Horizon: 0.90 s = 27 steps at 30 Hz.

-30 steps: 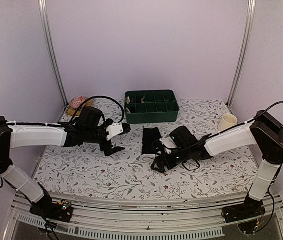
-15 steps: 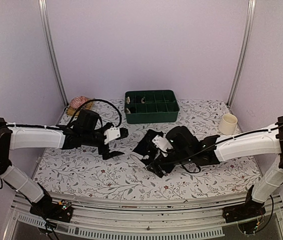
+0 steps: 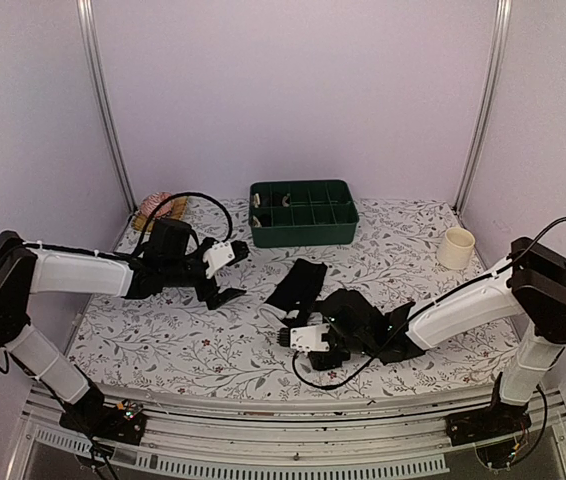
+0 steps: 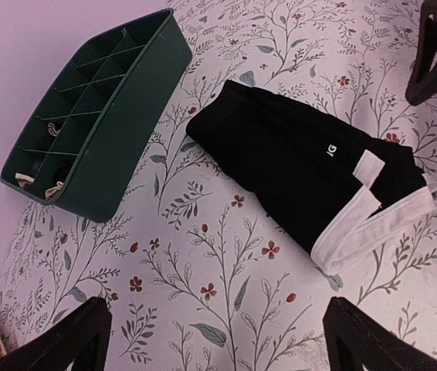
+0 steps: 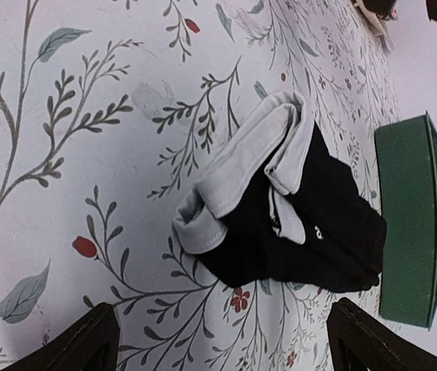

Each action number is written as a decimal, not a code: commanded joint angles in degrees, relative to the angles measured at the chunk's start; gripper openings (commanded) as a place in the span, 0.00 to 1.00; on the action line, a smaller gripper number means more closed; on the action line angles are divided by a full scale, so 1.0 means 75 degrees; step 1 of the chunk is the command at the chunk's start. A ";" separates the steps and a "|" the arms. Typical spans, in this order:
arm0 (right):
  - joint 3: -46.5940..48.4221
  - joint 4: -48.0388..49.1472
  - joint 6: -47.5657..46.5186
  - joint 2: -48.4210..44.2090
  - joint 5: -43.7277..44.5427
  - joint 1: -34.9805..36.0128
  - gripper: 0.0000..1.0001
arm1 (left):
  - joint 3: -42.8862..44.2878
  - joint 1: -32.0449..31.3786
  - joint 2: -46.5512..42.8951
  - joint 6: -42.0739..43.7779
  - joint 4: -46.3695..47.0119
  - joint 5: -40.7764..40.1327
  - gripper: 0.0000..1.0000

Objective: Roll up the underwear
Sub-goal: Roll the underwear at the center of the board.

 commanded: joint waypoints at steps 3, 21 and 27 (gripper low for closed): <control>0.0781 0.0501 -0.2023 0.0820 0.0378 0.0148 0.95 | 0.0012 0.0155 0.0050 -0.0398 0.0328 0.0109 0.99; 0.2400 -0.1344 -0.2521 0.2219 -0.0213 0.0095 0.42 | 0.0094 0.0216 0.0136 -0.0446 0.0211 0.0362 0.99; 0.2578 -0.1548 -0.1721 0.2258 -0.0621 -0.0097 0.16 | 0.0095 0.0228 0.0117 -0.0475 0.0176 0.0464 0.98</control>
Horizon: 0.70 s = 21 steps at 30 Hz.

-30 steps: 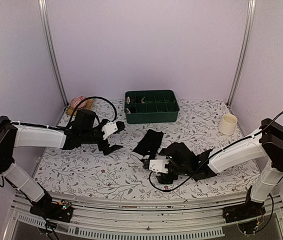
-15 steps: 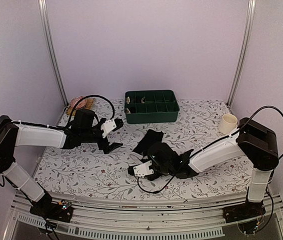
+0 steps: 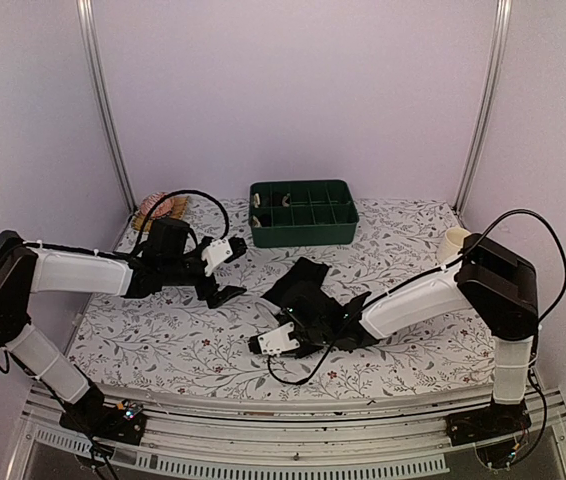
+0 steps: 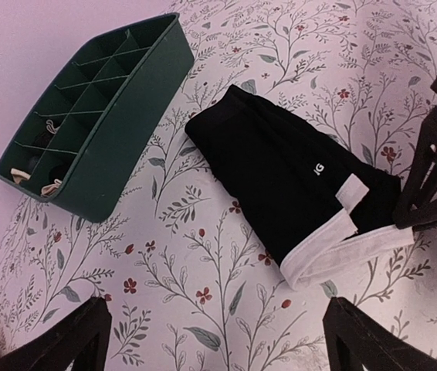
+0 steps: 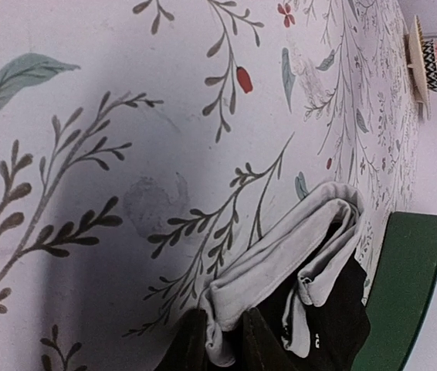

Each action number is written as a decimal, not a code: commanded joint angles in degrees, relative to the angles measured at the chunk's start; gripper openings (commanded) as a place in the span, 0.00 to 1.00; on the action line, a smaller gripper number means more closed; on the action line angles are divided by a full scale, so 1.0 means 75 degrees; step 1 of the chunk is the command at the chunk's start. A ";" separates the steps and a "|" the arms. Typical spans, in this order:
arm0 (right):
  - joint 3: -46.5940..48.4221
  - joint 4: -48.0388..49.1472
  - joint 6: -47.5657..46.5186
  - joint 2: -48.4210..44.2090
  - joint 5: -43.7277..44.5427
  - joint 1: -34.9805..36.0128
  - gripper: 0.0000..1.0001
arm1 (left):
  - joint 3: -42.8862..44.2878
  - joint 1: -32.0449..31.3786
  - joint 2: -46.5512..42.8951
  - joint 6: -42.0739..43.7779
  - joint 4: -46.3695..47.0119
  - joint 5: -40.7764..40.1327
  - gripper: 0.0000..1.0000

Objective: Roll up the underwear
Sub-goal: Roll the underwear at the center of the board.

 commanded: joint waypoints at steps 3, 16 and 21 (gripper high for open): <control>0.0091 -0.0743 0.1154 0.0127 -0.0659 -0.0251 0.05 | 0.0072 0.0106 0.0047 -0.0070 0.0050 0.0282 0.98; -0.0500 -0.0718 0.4400 -0.1208 -0.3392 -0.0871 0.02 | -0.0687 0.0092 -0.0741 0.0590 0.0492 0.1500 0.99; -0.0884 -0.0652 0.5904 -0.1378 -0.4595 -0.1066 0.02 | -0.1214 -0.0215 -0.1244 0.1400 0.0647 0.1847 0.99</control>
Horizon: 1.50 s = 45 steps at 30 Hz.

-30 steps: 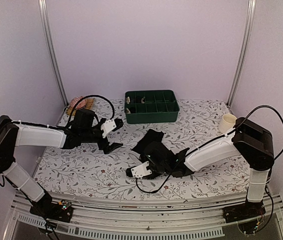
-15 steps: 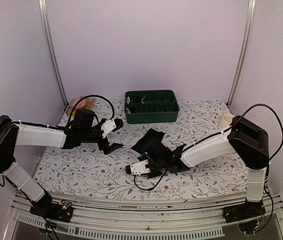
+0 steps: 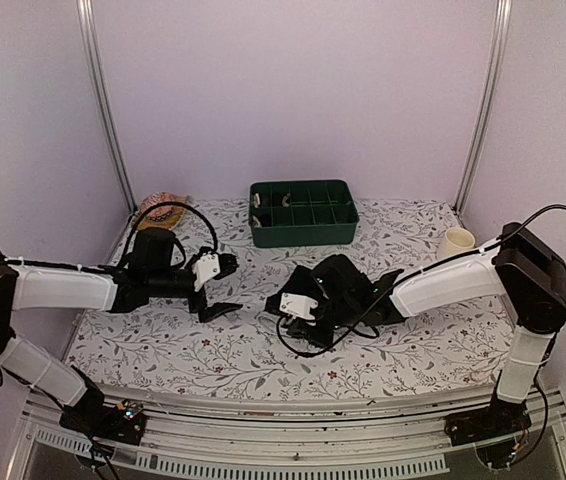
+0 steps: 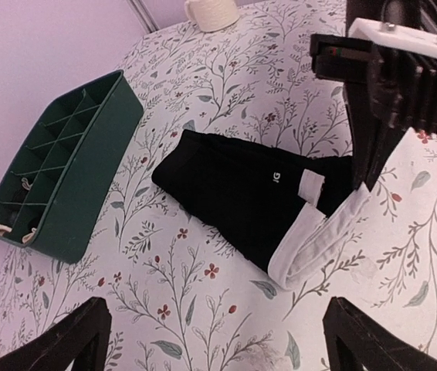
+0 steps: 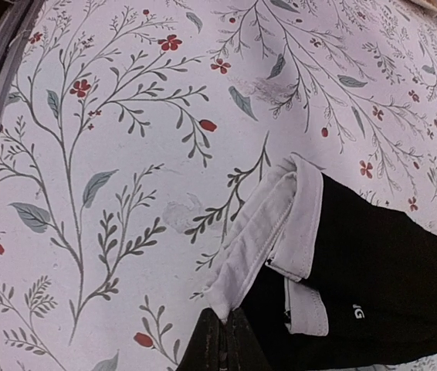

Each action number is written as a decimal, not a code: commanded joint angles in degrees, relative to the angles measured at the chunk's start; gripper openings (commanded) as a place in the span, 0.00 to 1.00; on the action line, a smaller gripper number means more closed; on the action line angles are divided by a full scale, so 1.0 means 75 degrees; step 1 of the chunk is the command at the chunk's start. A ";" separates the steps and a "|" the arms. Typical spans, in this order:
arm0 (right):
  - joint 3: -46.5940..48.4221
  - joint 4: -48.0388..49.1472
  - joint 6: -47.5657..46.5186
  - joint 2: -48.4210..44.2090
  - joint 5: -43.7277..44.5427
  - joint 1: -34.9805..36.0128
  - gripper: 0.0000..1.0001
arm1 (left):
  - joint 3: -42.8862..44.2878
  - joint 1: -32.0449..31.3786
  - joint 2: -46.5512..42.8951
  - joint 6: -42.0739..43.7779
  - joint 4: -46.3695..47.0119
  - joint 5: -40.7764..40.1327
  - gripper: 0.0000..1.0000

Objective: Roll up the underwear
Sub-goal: Roll the underwear at the center of the board.

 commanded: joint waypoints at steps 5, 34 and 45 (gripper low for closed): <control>-0.0842 0.0519 0.2911 -0.0174 -0.2143 -0.0372 0.02 | -0.0577 -0.1101 -0.0577 0.1405 0.0371 -0.0267 0.99; -0.2349 0.3071 0.8424 -0.0143 -0.3177 -0.1834 0.02 | 0.1864 -0.3417 0.2855 0.1922 -0.0619 -0.2367 0.78; -0.2503 0.3025 0.8760 -0.0164 -0.3093 -0.1981 0.03 | 0.2718 -0.3439 0.3577 0.1404 -0.1541 -0.2269 0.62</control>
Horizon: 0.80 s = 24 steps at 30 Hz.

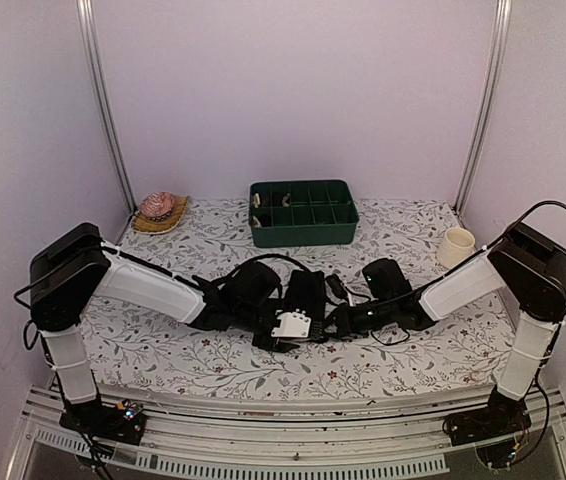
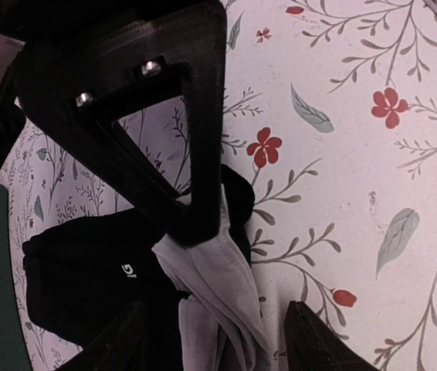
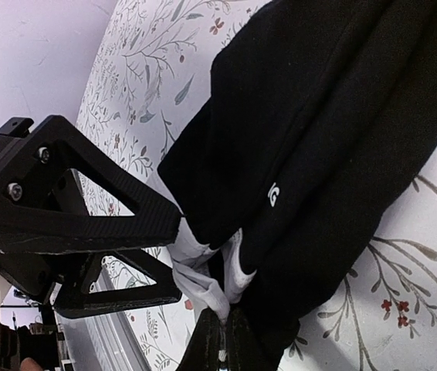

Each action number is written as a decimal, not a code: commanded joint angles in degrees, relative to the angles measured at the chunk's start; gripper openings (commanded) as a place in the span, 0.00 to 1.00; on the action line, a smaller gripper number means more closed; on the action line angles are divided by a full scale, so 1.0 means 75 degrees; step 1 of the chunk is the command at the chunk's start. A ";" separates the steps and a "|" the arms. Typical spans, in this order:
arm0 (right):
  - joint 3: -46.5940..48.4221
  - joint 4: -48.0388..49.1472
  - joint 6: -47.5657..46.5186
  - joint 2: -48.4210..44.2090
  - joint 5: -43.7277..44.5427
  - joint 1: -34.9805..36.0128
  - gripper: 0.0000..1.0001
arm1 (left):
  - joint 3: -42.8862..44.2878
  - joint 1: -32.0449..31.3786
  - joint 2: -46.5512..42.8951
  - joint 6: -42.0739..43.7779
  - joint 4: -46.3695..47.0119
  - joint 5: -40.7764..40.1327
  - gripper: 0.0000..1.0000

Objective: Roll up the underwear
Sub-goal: Roll the underwear at the center of the board.

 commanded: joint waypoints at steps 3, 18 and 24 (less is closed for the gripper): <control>-0.0084 0.0072 0.0214 0.0044 0.0140 -0.0074 0.03 | 0.0346 -0.0126 0.0376 -0.0492 -0.0682 0.0124 0.55; -0.0065 -0.0055 0.0068 -0.0067 0.0187 -0.0073 0.06 | 0.0982 -0.0096 0.1064 -0.1032 -0.1642 0.0460 0.00; -0.0142 -0.1028 -0.0965 -0.1228 0.1129 -0.0067 0.36 | 0.1522 0.0166 0.1175 -0.1199 -0.2752 0.1377 0.00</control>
